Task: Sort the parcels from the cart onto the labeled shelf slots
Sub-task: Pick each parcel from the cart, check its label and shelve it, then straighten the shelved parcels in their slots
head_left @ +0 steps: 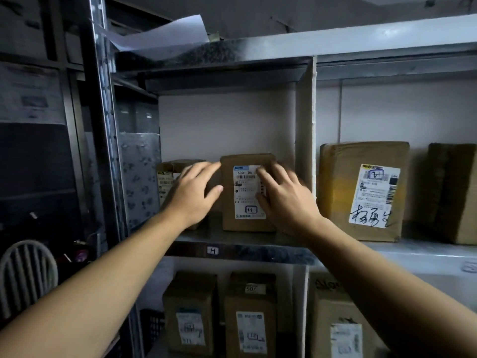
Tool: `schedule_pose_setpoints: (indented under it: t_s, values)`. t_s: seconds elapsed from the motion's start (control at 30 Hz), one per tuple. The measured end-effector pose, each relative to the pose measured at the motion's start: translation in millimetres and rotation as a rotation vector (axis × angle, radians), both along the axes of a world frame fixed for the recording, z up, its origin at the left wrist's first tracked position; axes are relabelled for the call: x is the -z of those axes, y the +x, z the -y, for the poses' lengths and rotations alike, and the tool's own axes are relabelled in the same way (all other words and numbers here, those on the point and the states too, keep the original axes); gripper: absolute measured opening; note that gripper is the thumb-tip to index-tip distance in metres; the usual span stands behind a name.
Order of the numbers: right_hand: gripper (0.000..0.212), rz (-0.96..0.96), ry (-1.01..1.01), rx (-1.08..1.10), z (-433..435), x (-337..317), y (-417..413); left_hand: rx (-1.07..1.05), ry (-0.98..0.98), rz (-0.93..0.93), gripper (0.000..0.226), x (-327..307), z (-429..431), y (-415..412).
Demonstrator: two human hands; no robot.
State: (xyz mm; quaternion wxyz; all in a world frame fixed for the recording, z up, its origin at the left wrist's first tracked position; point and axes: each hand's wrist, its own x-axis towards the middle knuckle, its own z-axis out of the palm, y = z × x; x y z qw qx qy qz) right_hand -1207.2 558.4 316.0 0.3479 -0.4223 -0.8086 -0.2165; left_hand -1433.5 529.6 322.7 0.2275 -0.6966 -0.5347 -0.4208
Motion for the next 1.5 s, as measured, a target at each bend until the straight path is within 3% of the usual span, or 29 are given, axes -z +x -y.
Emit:
schedule_pose_setpoints:
  t_s: [0.3, 0.53, 0.77, 1.0, 1.3, 1.5]
  values:
    - [0.054, 0.055, 0.069, -0.029, 49.8, 15.2, 57.4, 0.087, -0.015, 0.019, 0.052, 16.9, 41.8, 46.8]
    - [0.053, -0.116, 0.091, 0.121, 71.7, 15.9, 135.8, 0.295, 0.065, 0.007, 0.049, 10.6, 48.8, 122.6]
    - [0.056, -0.182, 0.079, 0.168, 46.0, -6.5, 205.6, 0.367, 0.093, -0.057, 0.050, -24.1, 27.1, 210.7]
    - [0.061, -0.205, 0.032, 0.046, -6.8, -39.4, 248.0, 0.260, 0.076, -0.008, 0.057, -48.7, -23.2, 266.6]
    - [0.063, -0.369, -0.167, -0.161, -57.7, -46.7, 255.5, 0.093, -0.119, 0.067, 0.067, -43.7, -68.1, 276.1]
    - [0.064, -0.455, -0.125, -0.225, -71.7, -34.9, 248.4, 0.065, -0.107, 0.088, 0.066, -39.1, -79.5, 274.6]
